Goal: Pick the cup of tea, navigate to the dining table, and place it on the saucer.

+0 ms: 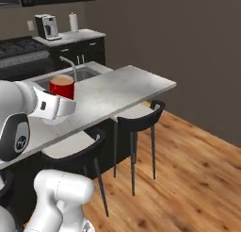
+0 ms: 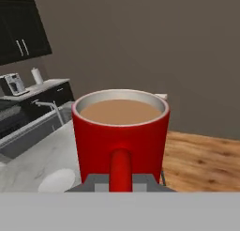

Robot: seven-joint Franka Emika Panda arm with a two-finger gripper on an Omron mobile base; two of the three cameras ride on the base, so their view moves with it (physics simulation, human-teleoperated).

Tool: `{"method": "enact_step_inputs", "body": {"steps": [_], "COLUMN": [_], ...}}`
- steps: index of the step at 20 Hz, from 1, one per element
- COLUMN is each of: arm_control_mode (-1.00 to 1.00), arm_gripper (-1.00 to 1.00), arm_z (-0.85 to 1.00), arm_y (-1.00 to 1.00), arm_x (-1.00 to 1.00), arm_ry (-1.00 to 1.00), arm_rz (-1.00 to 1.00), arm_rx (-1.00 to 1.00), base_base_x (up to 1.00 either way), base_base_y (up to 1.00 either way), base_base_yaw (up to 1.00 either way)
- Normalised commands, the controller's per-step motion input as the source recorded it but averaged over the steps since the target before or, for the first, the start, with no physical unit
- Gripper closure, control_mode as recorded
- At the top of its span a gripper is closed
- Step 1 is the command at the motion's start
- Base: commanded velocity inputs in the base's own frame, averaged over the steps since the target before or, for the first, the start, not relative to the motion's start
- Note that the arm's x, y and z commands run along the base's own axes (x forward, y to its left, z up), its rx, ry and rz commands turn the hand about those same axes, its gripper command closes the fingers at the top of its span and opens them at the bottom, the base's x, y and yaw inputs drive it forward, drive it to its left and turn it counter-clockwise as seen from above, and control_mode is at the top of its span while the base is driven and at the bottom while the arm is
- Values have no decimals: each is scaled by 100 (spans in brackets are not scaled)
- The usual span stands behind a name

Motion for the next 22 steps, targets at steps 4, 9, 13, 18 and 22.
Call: {"method": "enact_step_inputs", "body": {"steps": [4,9,13,18,22], "arm_control_mode": [100,100,100,100,100], "arm_gripper": [100,100,100,100,100], "arm_z": [0,0,0,0,0], "arm_y": [0,0,0,0,0], "arm_x": [0,0,0,0,0], "arm_ry": [0,0,0,0,0], "arm_rz": [0,0,0,0,0], "arm_rx": [0,0,0,0,0], "base_base_x": [48,40,54,76,11], "base_base_y": [-9,-13,-32,-30,-1], "base_base_yaw": [84,84,69,45,5]}}
